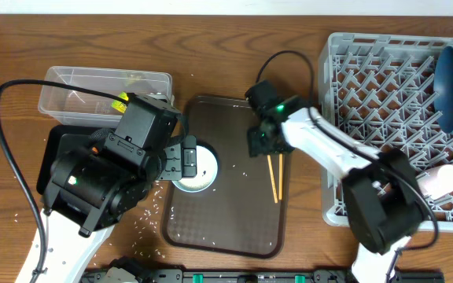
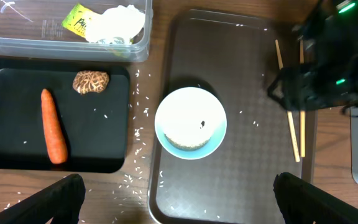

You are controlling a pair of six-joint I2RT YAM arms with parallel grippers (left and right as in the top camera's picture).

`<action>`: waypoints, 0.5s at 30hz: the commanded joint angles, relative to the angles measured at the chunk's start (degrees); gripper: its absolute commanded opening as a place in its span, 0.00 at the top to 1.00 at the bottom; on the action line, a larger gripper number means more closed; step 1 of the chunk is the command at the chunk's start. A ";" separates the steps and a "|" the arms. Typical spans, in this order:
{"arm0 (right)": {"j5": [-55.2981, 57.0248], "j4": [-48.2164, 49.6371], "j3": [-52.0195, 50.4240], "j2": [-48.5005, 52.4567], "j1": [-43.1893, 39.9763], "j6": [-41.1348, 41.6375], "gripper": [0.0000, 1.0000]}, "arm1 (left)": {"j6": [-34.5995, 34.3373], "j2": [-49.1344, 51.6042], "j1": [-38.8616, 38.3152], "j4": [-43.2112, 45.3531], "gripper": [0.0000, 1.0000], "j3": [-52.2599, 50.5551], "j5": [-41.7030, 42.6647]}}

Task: Sort waste into correct bins and load items into the dishwasher rack
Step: 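Reach the right gripper to the wooden chopsticks on the brown tray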

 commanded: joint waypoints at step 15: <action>0.83 -0.76 0.72 -10.93 -3.17 -2.64 0.99 | -0.55 0.11 -0.13 -0.20 0.02 -0.26 0.59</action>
